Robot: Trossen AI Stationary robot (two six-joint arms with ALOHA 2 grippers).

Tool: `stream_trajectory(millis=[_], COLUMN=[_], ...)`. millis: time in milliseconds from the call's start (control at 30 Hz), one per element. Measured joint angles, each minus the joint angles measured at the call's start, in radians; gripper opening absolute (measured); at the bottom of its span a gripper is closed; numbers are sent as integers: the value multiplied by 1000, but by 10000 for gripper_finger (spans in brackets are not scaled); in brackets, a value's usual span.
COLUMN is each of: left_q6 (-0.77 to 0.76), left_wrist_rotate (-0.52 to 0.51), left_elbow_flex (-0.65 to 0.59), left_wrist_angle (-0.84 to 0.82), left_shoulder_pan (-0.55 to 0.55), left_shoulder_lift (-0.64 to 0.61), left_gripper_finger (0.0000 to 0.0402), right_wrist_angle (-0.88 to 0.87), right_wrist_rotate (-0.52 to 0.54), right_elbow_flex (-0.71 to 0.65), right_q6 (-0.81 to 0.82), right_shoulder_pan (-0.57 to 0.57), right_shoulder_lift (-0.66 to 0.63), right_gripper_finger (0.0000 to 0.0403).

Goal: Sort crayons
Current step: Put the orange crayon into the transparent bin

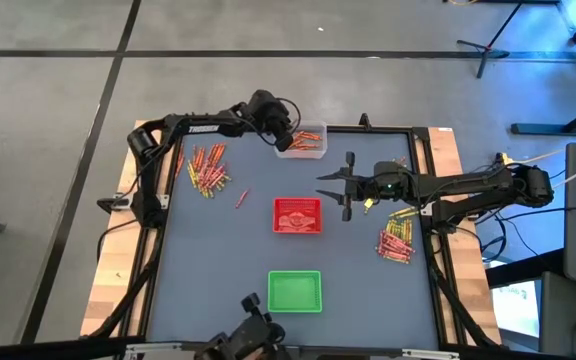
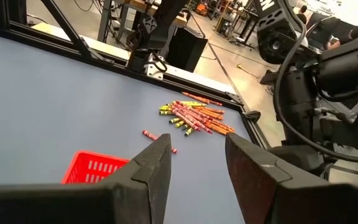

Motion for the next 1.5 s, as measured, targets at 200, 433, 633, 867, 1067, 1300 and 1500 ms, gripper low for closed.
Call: stream_trajectory(millis=[200,433,633,867,1067,1300,1500], left_q6=[0,-6,-5,13,32,50,26], left_wrist_rotate=[-27,-27,-28,-102,-124,-122,-115], left_elbow_flex=[19,63,116,121,99,-91,-348], left_wrist_angle=[-23,-117,-228,-287,-355,-311,-176], left_shoulder_pan=[0,-2,-2,-3,-9,-36,-87], left_shoulder_lift=[8,8,3,-76,-177,-371,-565], left_gripper_finger=[56,96,98,98,98,98,98], right_wrist_angle=[-9,-11,-13,-19,-30,-34,-34], right_wrist_rotate=[0,0,0,0,0,28,170], right_elbow_flex=[0,0,0,0,0,0,0], right_q6=[0,0,0,0,1,29,31], right_shoulder_pan=[0,0,0,0,0,0,0], right_shoulder_lift=[0,0,0,0,0,0,0], right_gripper_finger=[151,151,151,151,151,151,151])
